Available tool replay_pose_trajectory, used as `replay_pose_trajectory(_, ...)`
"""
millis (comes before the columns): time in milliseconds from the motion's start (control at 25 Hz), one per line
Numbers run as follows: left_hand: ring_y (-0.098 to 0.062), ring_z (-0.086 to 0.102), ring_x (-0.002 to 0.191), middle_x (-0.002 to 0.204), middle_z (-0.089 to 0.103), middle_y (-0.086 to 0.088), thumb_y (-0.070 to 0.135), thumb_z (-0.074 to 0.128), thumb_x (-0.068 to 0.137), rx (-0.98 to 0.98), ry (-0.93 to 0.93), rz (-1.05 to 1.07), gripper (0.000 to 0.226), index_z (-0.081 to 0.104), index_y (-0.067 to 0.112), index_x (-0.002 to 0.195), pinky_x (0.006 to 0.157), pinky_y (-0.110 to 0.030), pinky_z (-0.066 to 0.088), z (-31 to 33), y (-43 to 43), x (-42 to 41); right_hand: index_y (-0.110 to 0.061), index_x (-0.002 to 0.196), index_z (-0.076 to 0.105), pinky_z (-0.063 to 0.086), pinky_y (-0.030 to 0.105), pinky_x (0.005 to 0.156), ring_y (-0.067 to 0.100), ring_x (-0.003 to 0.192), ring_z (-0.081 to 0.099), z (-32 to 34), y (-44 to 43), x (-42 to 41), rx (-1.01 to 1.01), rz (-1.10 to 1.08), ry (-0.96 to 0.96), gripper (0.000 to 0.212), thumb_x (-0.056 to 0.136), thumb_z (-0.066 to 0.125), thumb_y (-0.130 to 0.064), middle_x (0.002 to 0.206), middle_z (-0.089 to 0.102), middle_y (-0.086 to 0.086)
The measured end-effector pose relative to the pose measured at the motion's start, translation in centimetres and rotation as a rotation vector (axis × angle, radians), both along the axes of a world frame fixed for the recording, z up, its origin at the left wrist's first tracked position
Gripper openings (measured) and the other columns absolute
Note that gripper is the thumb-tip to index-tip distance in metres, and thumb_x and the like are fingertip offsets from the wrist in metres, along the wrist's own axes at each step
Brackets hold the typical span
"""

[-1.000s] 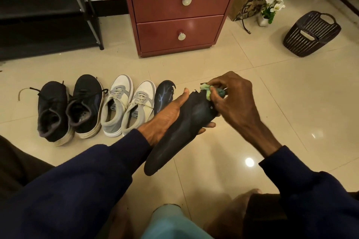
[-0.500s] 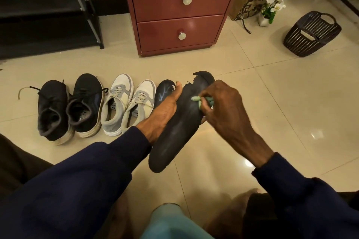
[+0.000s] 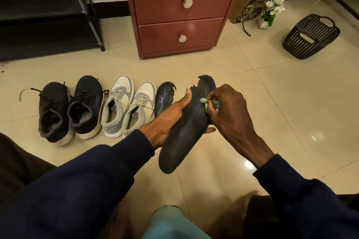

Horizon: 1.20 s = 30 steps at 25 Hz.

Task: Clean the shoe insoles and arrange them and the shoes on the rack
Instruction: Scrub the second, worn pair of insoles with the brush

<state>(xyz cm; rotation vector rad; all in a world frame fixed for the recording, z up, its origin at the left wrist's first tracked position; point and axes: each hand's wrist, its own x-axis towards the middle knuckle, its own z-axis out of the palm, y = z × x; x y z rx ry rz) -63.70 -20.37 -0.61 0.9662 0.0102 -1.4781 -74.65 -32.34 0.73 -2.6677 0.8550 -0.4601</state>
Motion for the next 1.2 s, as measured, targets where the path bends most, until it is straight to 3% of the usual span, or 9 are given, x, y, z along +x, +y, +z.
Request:
replay_pose_trajectory(80, -0.034, 0.075, 0.099, 0.119, 0.074, -0.015, 0.058, 0.039, 0.105, -0.011, 0.014, -0.069, 0.054, 0.069, 0.016, 0.121, 0.105, -0.059, 0.048, -0.1, 0.4, -0.3, -0.01, 0.096, 0.07, 0.045, 0.027, 0.068, 0.022, 0.08, 0.06, -0.3, 0.0, -0.1, 0.01, -0.015, -0.016, 0.009, 0.087, 0.072, -0.011, 0.096, 0.064, 0.01)
replay_pose_trajectory(200, -0.032, 0.077, 0.087, 0.109, 0.077, -0.014, 0.062, 0.041, 0.102, 0.012, -0.002, -0.062, 0.055, 0.071, 0.017, 0.115, 0.089, -0.052, 0.057, 0.5, 0.3, 0.0, -0.009, 0.102, 0.07, 0.043, 0.022, 0.071, 0.016, 0.081, 0.057, 0.0, -0.2, -0.2, 0.07, -0.015, -0.076, 0.019, 0.084, 0.076, -0.013, 0.099, 0.064, 0.009)
replay_pose_trajectory(440, -0.028, 0.073, 0.097, 0.111, 0.076, -0.014, 0.071, 0.044, 0.096, 0.054, -0.005, 0.008, 0.066, 0.079, 0.016, 0.112, 0.1, -0.046, 0.053, -0.6, 0.2, 0.9, -0.009, 0.095, 0.073, 0.055, 0.036, 0.077, 0.021, 0.084, 0.062, 0.1, 2.8, 0.0, 0.092, 0.354, -0.069, 0.011, 0.084, 0.076, -0.008, 0.094, 0.068, 0.007)
replay_pose_trajectory(560, -0.033, 0.074, 0.094, 0.121, 0.072, -0.018, 0.075, 0.038, 0.095, 0.041, 0.045, -0.039, 0.077, 0.061, 0.016, 0.138, 0.082, -0.046, 0.06, -0.4, -0.1, 0.5, -0.011, 0.09, 0.073, 0.054, 0.041, 0.073, 0.025, 0.08, 0.063, 0.5, -0.5, 0.2, 0.019, 0.108, -0.106, 0.008, 0.083, 0.075, -0.007, 0.09, 0.067, 0.008)
replay_pose_trajectory(640, -0.035, 0.074, 0.096, 0.121, 0.073, -0.019, 0.075, 0.038, 0.095, 0.057, 0.03, -0.04, 0.075, 0.06, 0.015, 0.135, 0.083, -0.047, 0.06, 0.0, -0.2, 0.2, -0.011, 0.092, 0.073, 0.054, 0.036, 0.073, 0.024, 0.081, 0.064, 0.5, -1.1, -0.1, -0.012, 0.017, -0.155, 0.009, 0.084, 0.076, -0.009, 0.092, 0.068, 0.008)
replay_pose_trajectory(760, -0.031, 0.072, 0.102, 0.118, 0.074, -0.016, 0.072, 0.041, 0.096, 0.1, -0.03, 0.016, 0.069, 0.068, 0.015, 0.126, 0.098, -0.049, 0.055, -0.1, 0.1, 0.4, -0.011, 0.097, 0.073, 0.057, 0.03, 0.078, 0.015, 0.084, 0.064, 0.2, 2.2, -0.2, 0.142, 0.222, -0.122, 0.013, 0.084, 0.077, -0.011, 0.096, 0.069, 0.004)
replay_pose_trajectory(840, -0.027, 0.074, 0.098, 0.115, 0.075, -0.013, 0.071, 0.041, 0.097, 0.114, -0.06, 0.034, 0.067, 0.071, 0.016, 0.123, 0.094, -0.043, 0.057, -0.2, 0.3, 0.7, -0.013, 0.095, 0.075, 0.059, 0.032, 0.077, 0.015, 0.082, 0.065, 0.3, 3.3, -0.1, 0.217, 0.343, -0.063, 0.013, 0.083, 0.078, -0.011, 0.094, 0.07, 0.004)
replay_pose_trajectory(1040, -0.033, 0.074, 0.097, 0.124, 0.072, -0.016, 0.074, 0.039, 0.095, 0.07, 0.018, -0.004, 0.074, 0.061, 0.017, 0.136, 0.093, -0.05, 0.055, -0.1, -0.2, 0.2, -0.011, 0.094, 0.072, 0.057, 0.034, 0.074, 0.021, 0.08, 0.064, 0.6, -1.2, -0.2, 0.023, -0.004, -0.163, 0.011, 0.084, 0.077, -0.01, 0.093, 0.068, 0.008)
replay_pose_trajectory(1200, -0.027, 0.075, 0.095, 0.117, 0.075, -0.013, 0.07, 0.04, 0.098, 0.095, -0.02, 0.035, 0.068, 0.07, 0.015, 0.122, 0.087, -0.043, 0.061, -0.2, 0.1, 0.5, -0.014, 0.095, 0.075, 0.056, 0.025, 0.077, 0.013, 0.081, 0.064, 0.2, 3.3, 0.0, 0.186, 0.185, -0.129, 0.013, 0.082, 0.077, -0.01, 0.094, 0.07, 0.003)
